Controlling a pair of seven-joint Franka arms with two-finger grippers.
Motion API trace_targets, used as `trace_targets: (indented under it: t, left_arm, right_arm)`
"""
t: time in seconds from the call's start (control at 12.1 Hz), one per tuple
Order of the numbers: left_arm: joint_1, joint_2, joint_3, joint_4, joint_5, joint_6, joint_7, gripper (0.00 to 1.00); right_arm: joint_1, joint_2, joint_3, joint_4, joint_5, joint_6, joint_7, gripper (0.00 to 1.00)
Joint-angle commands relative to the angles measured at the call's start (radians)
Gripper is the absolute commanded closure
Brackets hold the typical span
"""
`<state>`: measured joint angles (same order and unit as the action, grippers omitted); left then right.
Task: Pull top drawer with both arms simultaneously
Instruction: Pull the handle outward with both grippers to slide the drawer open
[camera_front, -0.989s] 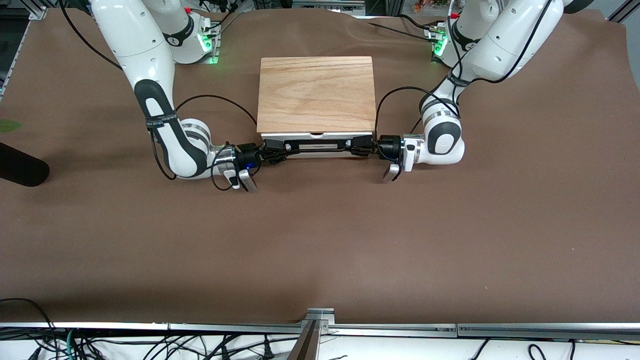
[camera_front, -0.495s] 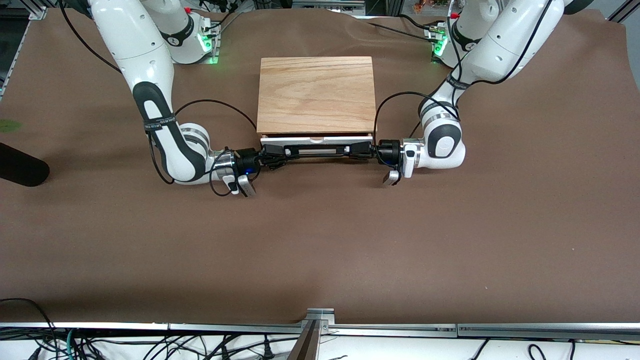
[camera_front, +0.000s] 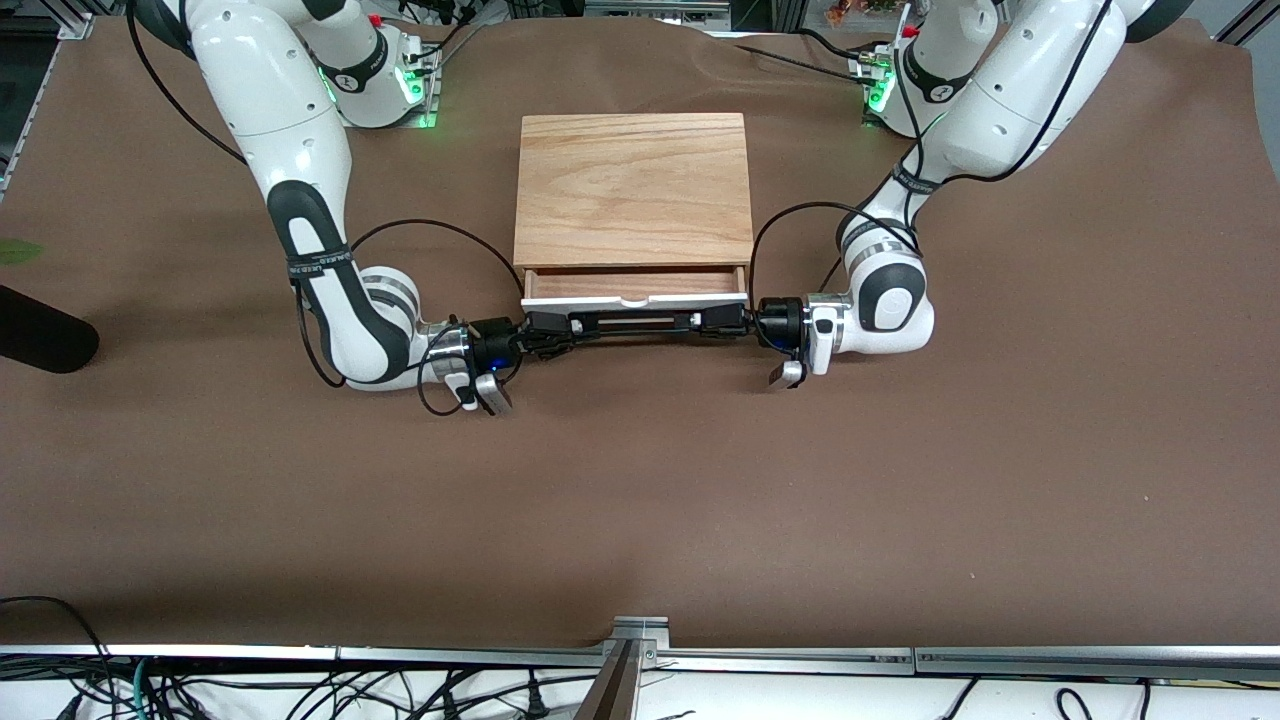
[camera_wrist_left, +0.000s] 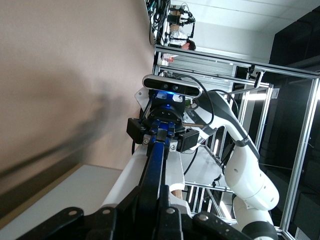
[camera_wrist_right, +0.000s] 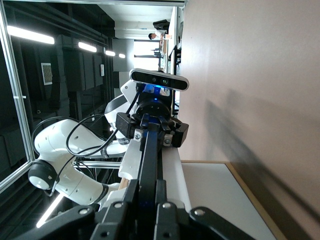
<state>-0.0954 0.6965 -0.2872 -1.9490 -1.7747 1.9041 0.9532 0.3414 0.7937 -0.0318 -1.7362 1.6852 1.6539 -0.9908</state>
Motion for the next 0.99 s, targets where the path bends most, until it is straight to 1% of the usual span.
trace_targets:
  t: [0.0, 0.16, 0.33, 0.58, 0.91]
  left_arm:
    - [-0.020, 0.000, 0.014, 0.036, 0.004, -0.034, -0.100, 1.00]
    - [-0.032, 0.009, 0.034, 0.068, 0.008, -0.034, -0.134, 1.00]
    - [-0.041, 0.018, 0.058, 0.113, 0.041, -0.036, -0.189, 1.00]
    - [-0.059, 0.035, 0.089, 0.153, 0.052, -0.036, -0.211, 1.00]
    - [-0.078, 0.066, 0.117, 0.220, 0.055, -0.036, -0.258, 1.00]
  right_arm:
    - [-0.035, 0.074, -0.045, 0.131, 0.019, 0.024, 0.049, 0.87]
    - [-0.042, 0.097, -0.049, 0.171, 0.019, 0.026, 0.078, 0.87]
    - [-0.047, 0.107, -0.051, 0.204, 0.018, 0.035, 0.116, 0.87]
    - [-0.059, 0.146, -0.053, 0.276, 0.018, 0.044, 0.150, 0.87]
    - [-0.068, 0.185, -0.071, 0.334, 0.018, 0.050, 0.173, 0.89]
